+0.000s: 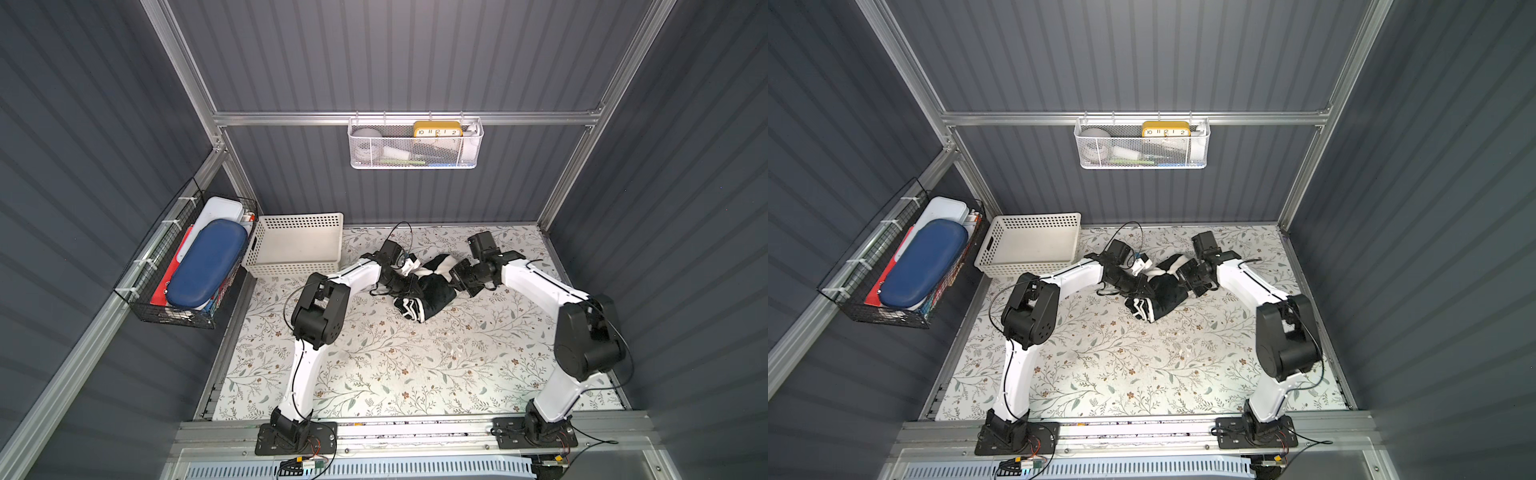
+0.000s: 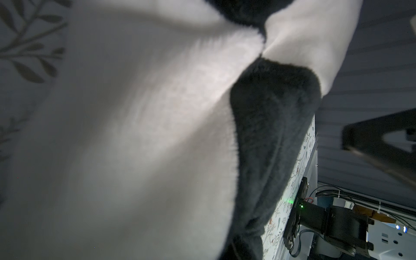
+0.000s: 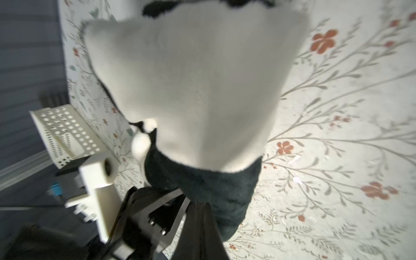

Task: Roll up the pillowcase
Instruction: Roll the pillowcase at the center of the board.

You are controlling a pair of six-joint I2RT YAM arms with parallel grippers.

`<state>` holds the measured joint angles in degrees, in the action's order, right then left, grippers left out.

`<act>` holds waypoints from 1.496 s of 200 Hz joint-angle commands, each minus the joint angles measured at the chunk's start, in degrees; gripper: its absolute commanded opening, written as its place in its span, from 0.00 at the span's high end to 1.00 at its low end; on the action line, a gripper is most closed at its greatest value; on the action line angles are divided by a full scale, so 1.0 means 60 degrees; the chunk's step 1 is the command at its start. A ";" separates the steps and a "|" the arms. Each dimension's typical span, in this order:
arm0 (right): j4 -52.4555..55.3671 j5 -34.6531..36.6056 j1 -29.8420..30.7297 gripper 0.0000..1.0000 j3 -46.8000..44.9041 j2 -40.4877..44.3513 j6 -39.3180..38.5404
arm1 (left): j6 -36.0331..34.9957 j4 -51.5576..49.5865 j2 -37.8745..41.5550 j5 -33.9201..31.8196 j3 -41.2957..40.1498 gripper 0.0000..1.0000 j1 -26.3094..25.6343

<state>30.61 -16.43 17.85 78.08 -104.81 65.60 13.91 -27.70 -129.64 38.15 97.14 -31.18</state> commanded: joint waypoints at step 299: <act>0.3381 -0.1194 0.0292 1.00 0.6424 -0.5586 -0.3185 | -0.0268 0.0512 0.2386 -0.1488 -0.0301 0.43 0.0963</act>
<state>52.21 -24.27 19.57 116.90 -136.11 48.10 13.78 -23.70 -110.21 29.32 92.03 -26.41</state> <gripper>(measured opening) 0.041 0.494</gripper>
